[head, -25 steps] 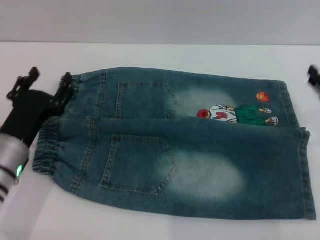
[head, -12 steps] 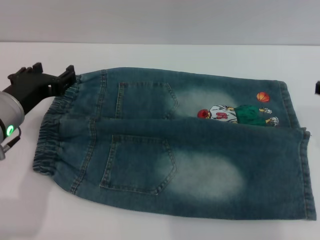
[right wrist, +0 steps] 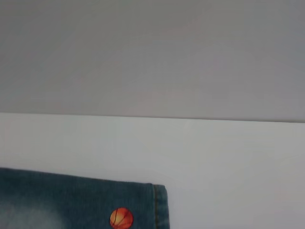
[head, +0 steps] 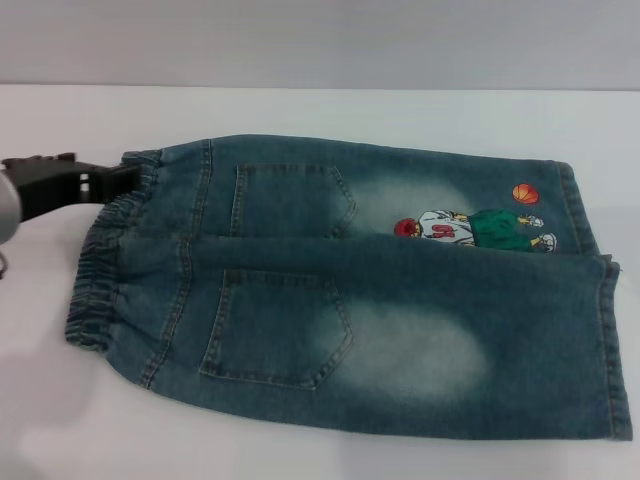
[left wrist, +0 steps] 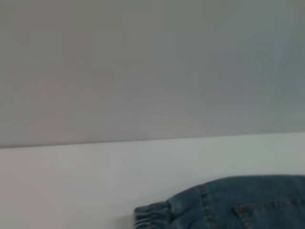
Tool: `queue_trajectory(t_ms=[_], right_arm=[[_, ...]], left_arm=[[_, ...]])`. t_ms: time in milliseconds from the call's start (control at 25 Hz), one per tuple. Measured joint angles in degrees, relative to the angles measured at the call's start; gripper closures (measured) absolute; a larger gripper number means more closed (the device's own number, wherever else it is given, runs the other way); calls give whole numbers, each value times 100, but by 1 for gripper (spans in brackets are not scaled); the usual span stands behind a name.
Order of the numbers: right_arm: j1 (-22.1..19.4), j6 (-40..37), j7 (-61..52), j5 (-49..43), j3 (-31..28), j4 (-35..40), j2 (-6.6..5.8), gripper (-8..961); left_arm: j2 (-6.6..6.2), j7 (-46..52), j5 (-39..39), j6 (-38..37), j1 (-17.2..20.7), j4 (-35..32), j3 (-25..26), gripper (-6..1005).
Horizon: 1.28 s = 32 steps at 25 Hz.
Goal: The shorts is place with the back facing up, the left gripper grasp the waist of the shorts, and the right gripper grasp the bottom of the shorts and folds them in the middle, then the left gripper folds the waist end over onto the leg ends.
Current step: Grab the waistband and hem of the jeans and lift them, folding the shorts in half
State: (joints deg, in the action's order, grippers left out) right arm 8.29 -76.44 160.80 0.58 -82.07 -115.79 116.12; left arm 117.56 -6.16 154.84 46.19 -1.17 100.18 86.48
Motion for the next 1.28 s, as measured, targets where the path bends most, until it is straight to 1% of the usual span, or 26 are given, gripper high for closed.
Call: queue_trajectory(t_ms=[40,160,320,520,640,800,1040,1280], right_arm=[[0,0,0,0,0,0,0,295],[-43,-48,56,9,-30,-51,53,295],[-136,73,64,18,-1,45,172,294],[-78,41,66,59,-49,233,208,294],[-40,138,64,192,-47,555,238,295],[-6,216,40,514,34,838,262,295],[-76,181,-89,548,86,850,278,295],[-182,177,-166,553,86,901,283,294]], left_arm=[[-2,-40,19,136,7,72,63,247],[10,-271,262,352,62,212,139,248],[24,-330,394,525,106,294,112,249],[26,-326,388,635,22,127,150,251],[28,-322,379,684,-66,-66,187,252],[30,-329,406,1239,-218,-194,325,254],[26,-321,568,1907,-307,-198,552,256],[32,-260,738,2781,-596,-216,593,258]])
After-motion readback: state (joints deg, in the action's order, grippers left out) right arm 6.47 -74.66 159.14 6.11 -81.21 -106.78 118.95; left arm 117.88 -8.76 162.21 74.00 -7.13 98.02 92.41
